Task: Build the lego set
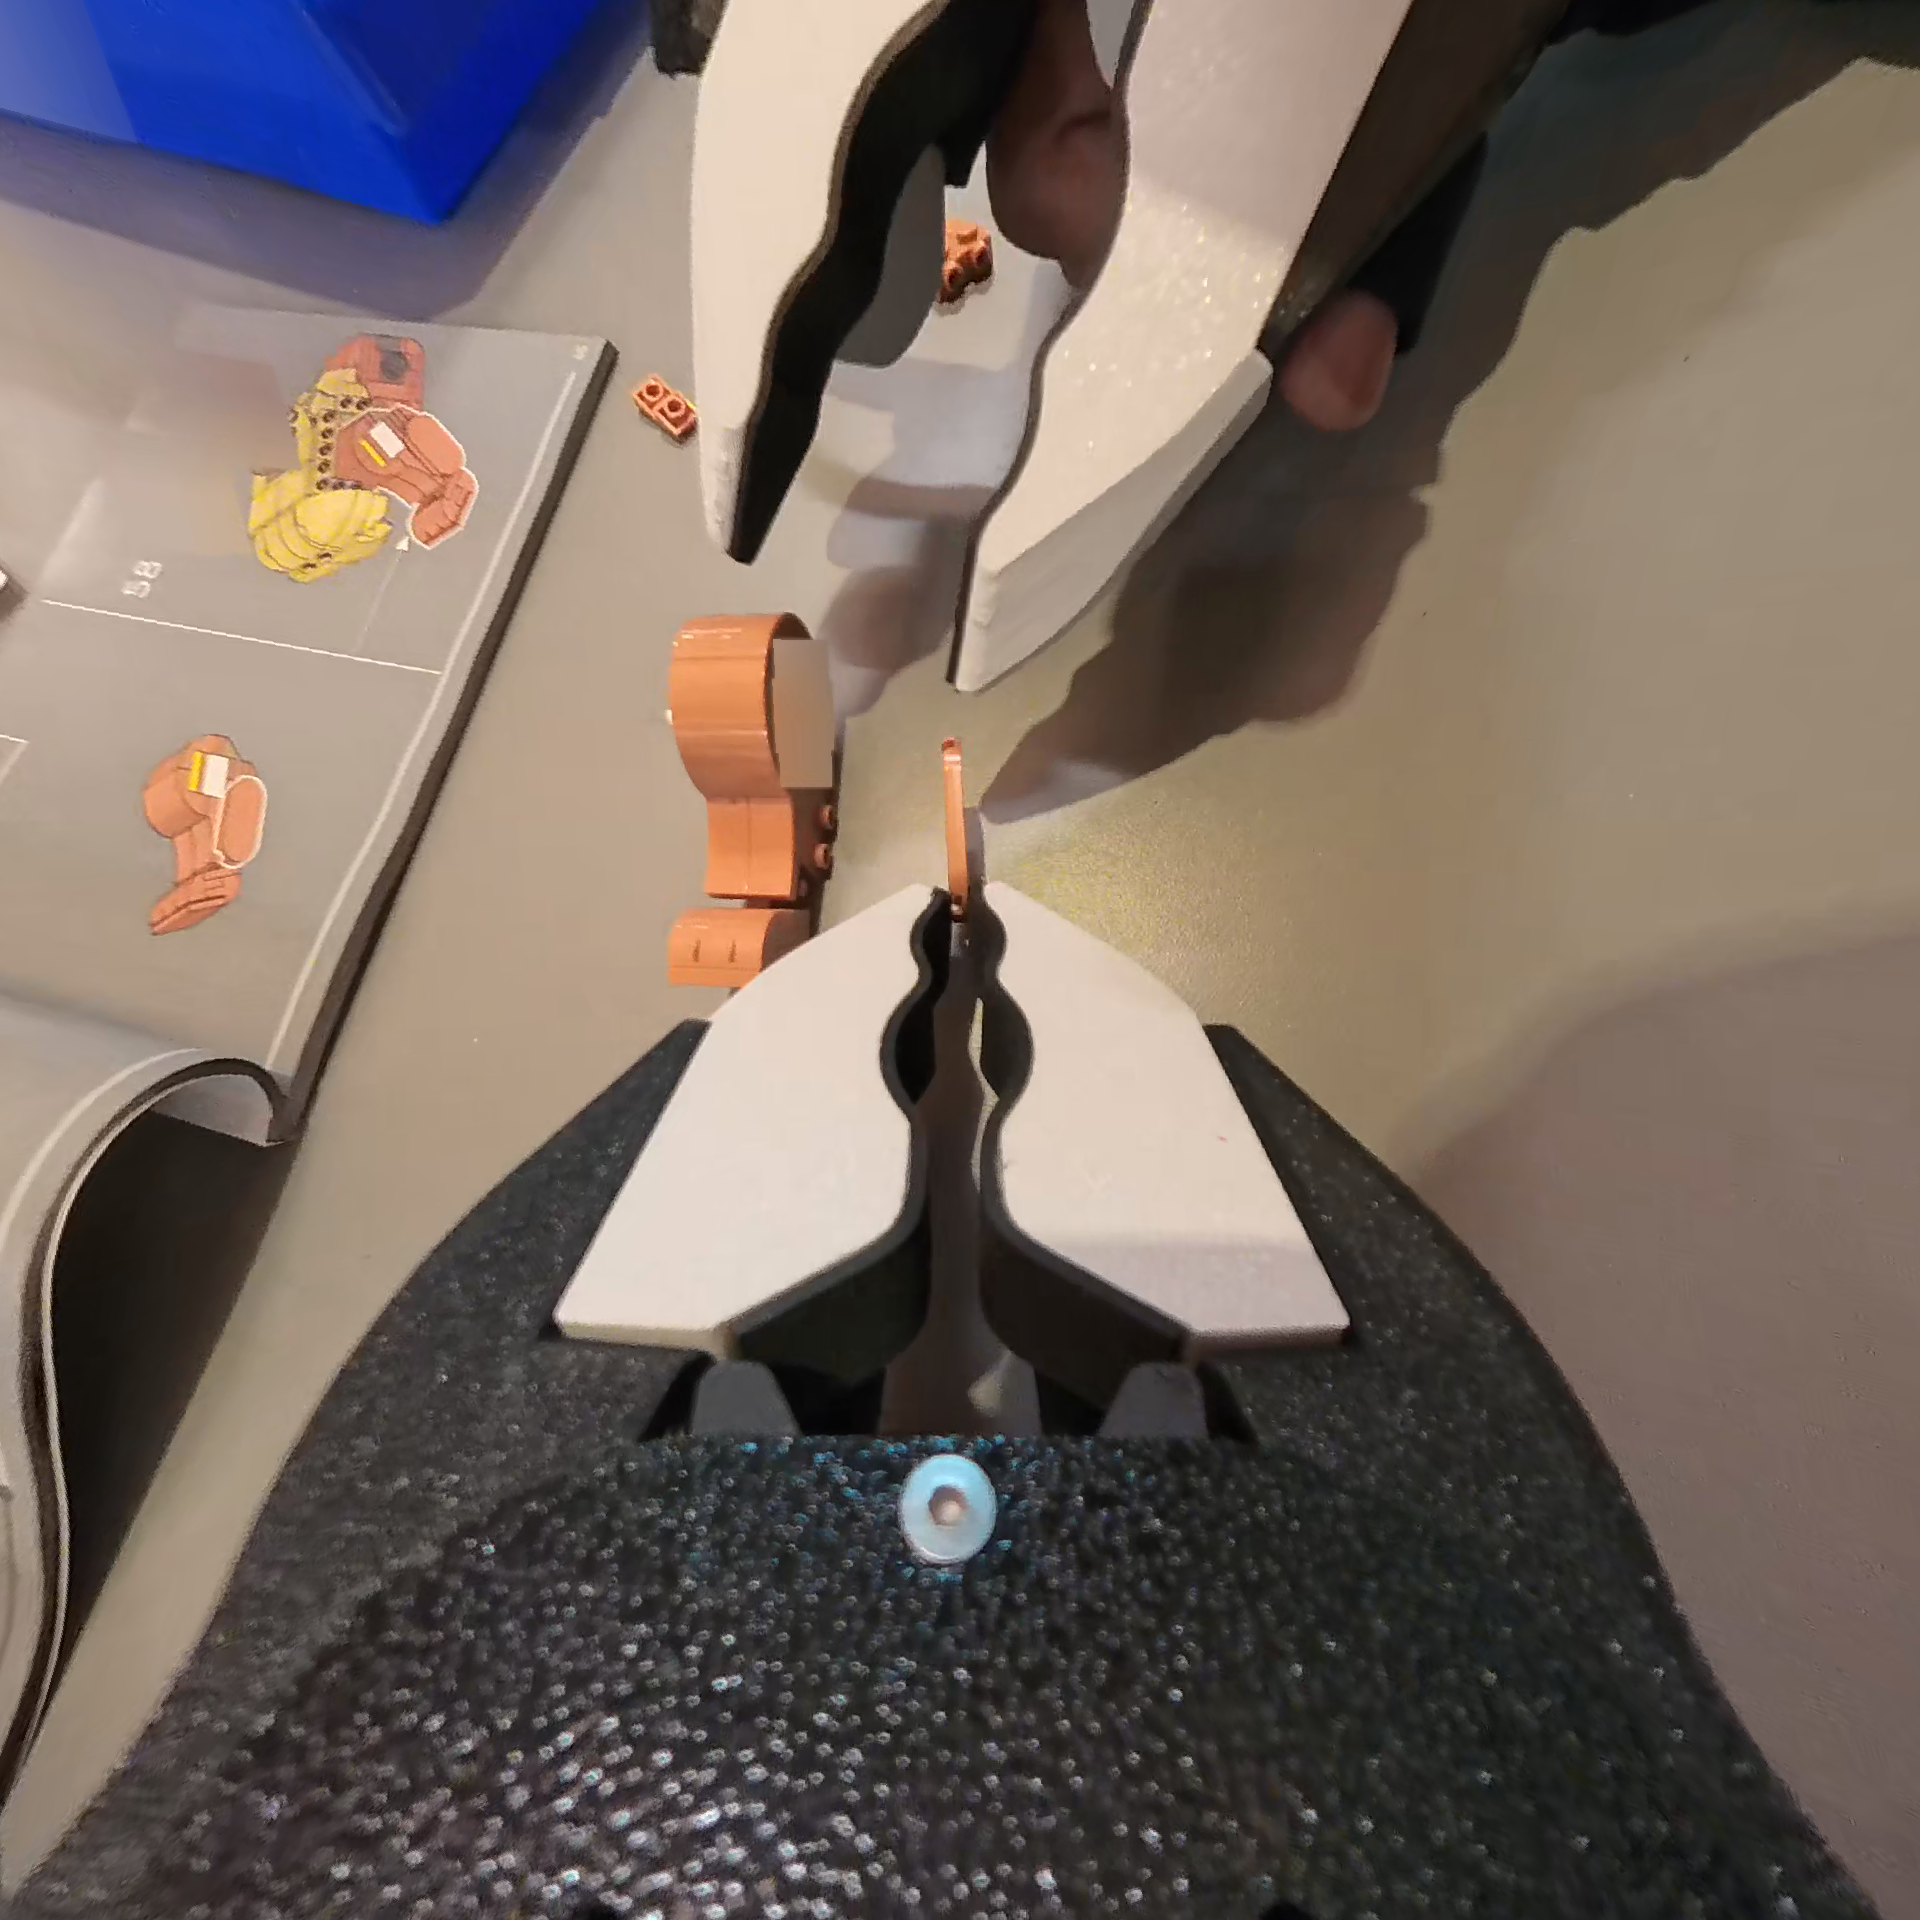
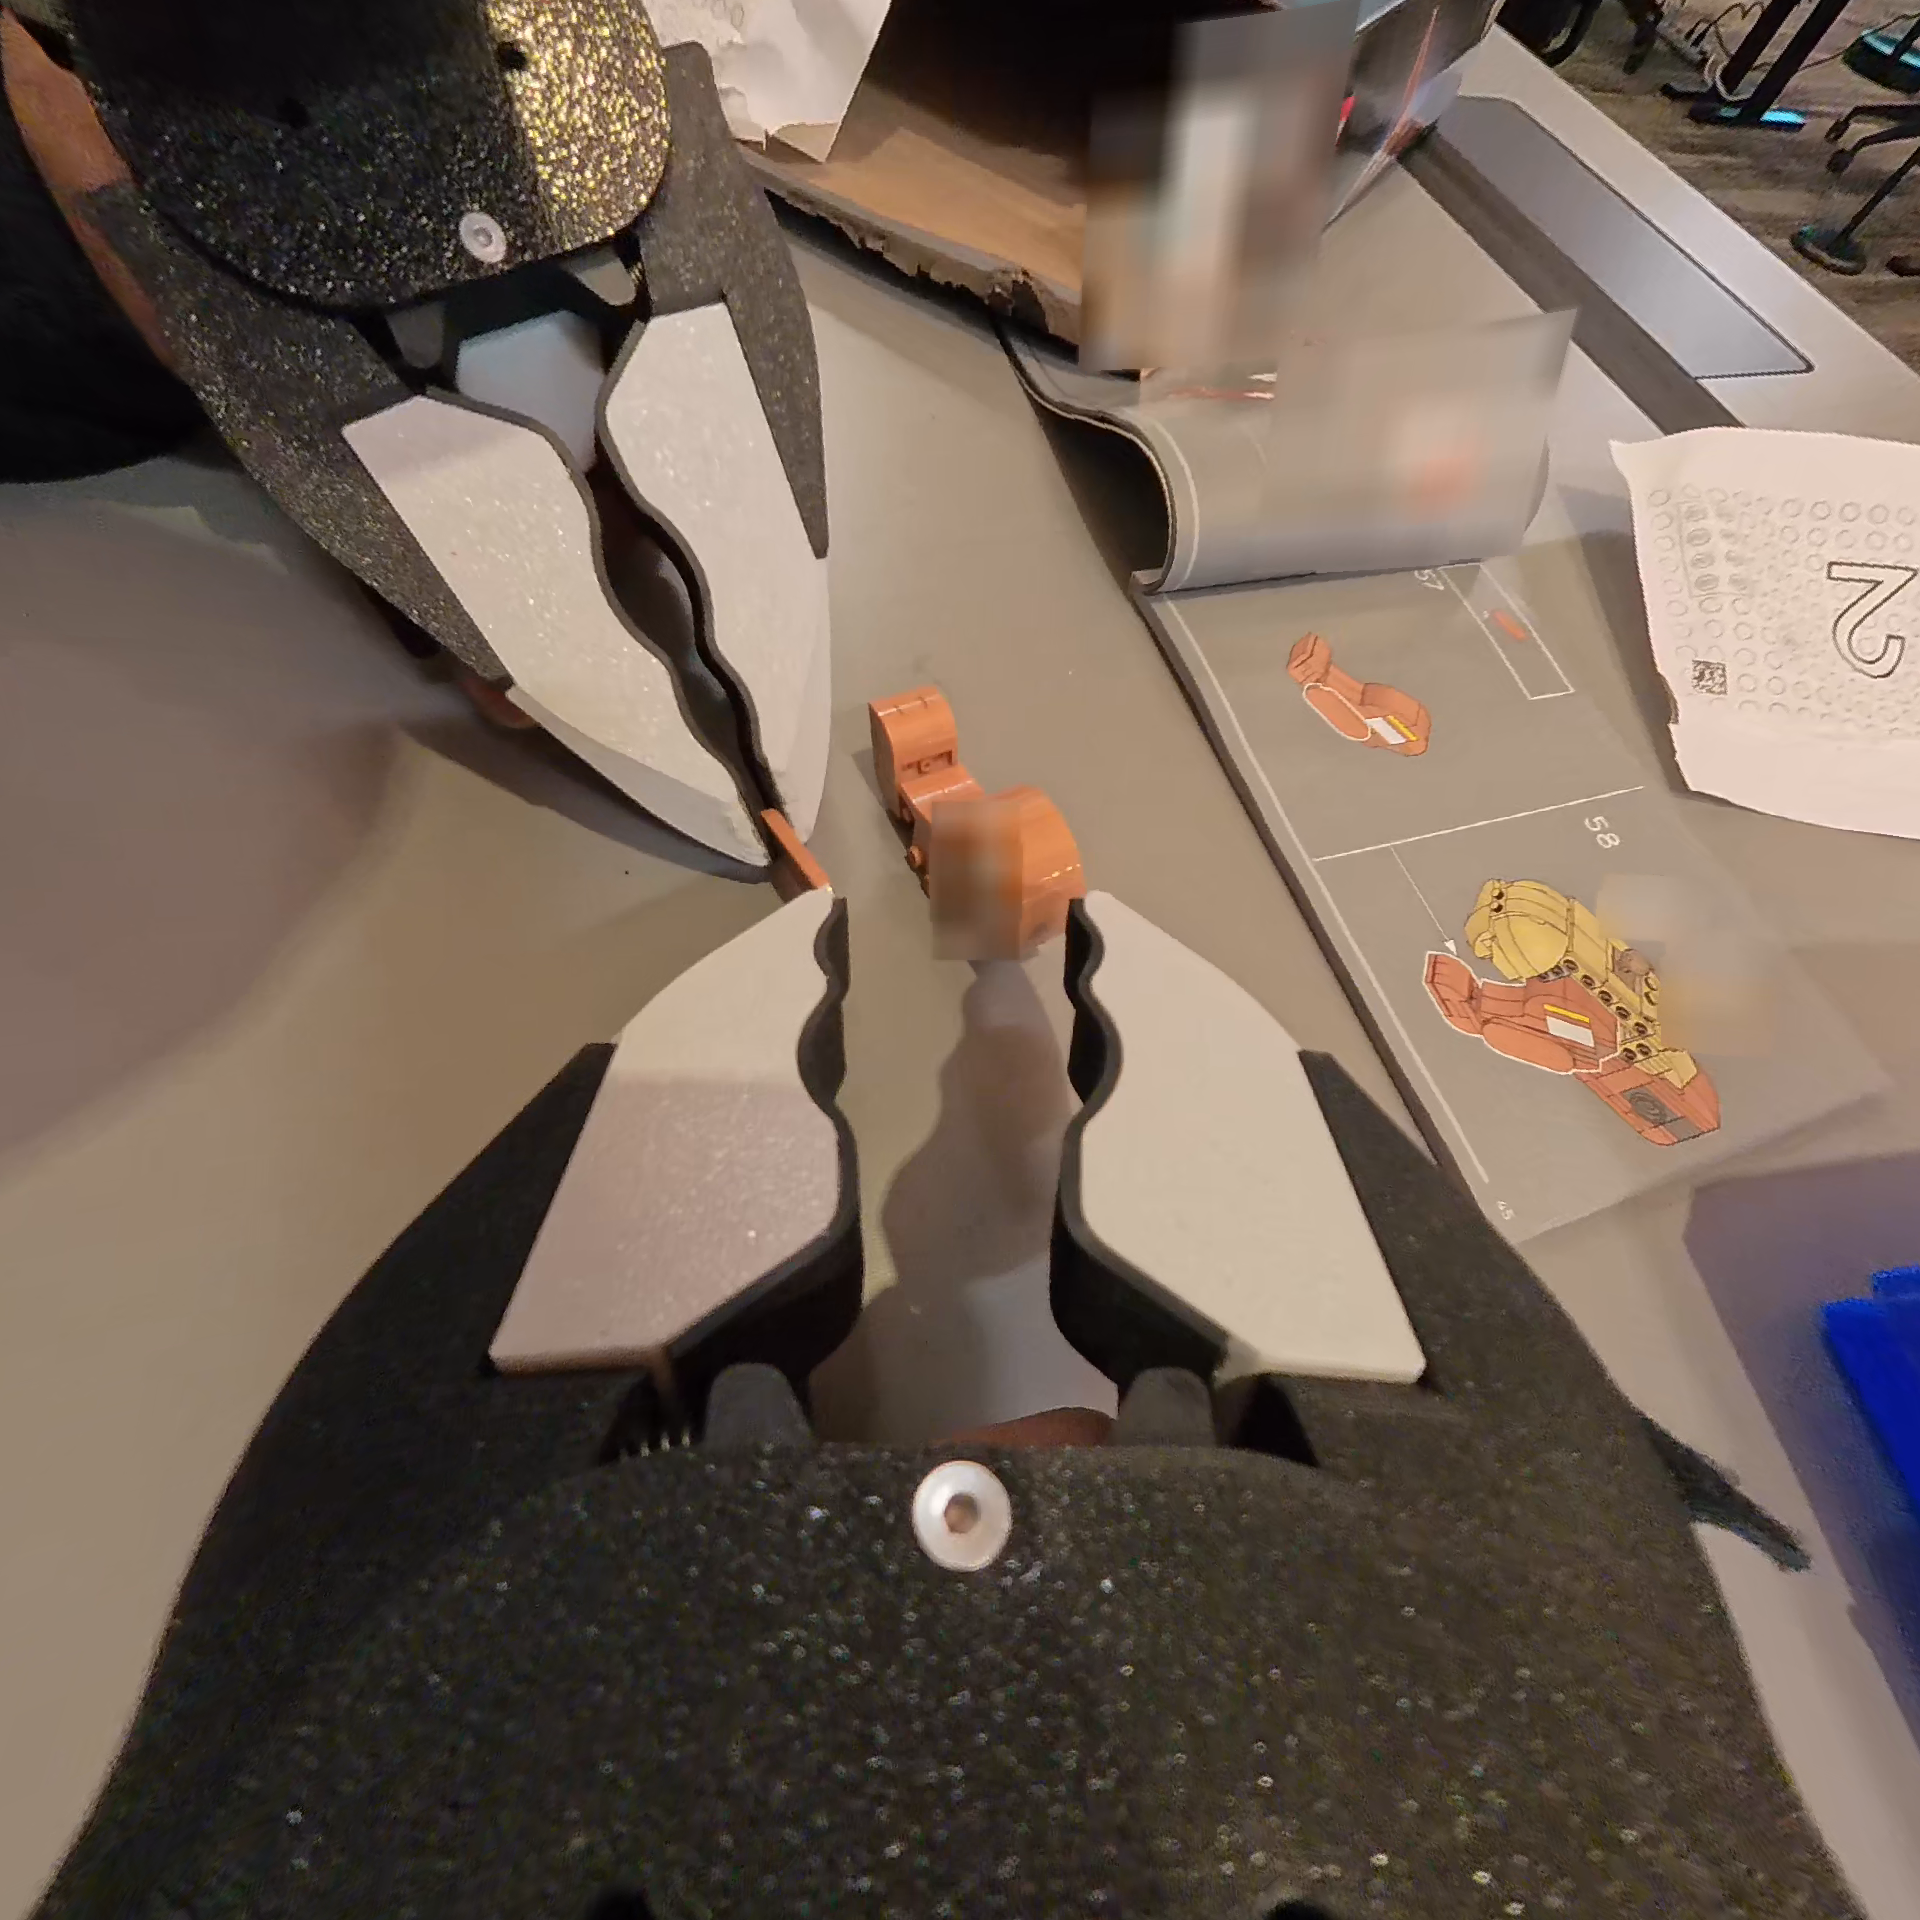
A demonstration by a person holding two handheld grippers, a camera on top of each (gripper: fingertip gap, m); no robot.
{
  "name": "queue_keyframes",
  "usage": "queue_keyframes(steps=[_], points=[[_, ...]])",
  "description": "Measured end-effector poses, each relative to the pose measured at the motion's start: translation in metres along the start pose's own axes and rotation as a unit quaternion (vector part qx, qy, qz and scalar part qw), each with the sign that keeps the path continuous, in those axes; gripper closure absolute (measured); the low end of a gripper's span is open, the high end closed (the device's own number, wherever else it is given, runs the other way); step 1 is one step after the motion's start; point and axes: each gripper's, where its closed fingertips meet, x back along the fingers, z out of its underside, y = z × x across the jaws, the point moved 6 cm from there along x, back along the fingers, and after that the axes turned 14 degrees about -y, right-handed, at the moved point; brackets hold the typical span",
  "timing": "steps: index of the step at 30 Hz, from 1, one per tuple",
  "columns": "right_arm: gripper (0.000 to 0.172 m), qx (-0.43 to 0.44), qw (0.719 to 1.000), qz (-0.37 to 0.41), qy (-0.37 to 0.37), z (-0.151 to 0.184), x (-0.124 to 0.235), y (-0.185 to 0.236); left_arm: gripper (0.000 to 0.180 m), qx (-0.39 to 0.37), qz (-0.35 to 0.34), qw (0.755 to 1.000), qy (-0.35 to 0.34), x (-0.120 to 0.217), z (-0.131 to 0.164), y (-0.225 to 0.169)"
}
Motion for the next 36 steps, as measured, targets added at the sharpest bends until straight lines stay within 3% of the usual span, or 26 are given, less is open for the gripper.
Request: queue_keyframes(steps=[21, 28, 32, 36], points=[[0.135, 0.032, 0.999, -0.011, 0.014, 0.002, -0.002, 0.007, 0.178, 0.016, -0.005, 1.000, -0.004, 0.000, 0.000, 0.003], [0.147, 0.071, 0.997, -0.024, 0.021, 0.004, -0.004, 0.014, 0.178, 0.031, 0.003, 0.999, -0.017, 0.000, -0.003, 0.001], [0.144, 0.056, 0.998, -0.030, 0.009, 0.002, -0.002, 0.012, 0.178, 0.122, 0.040, 0.989, -0.079, 0.007, -0.011, 0.003], [0.141, -0.003, 0.998, -0.047, -0.036, -0.005, 0.005, 0.006, 0.178, 0.276, 0.110, 0.933, -0.203, 0.027, -0.021, 0.017]])
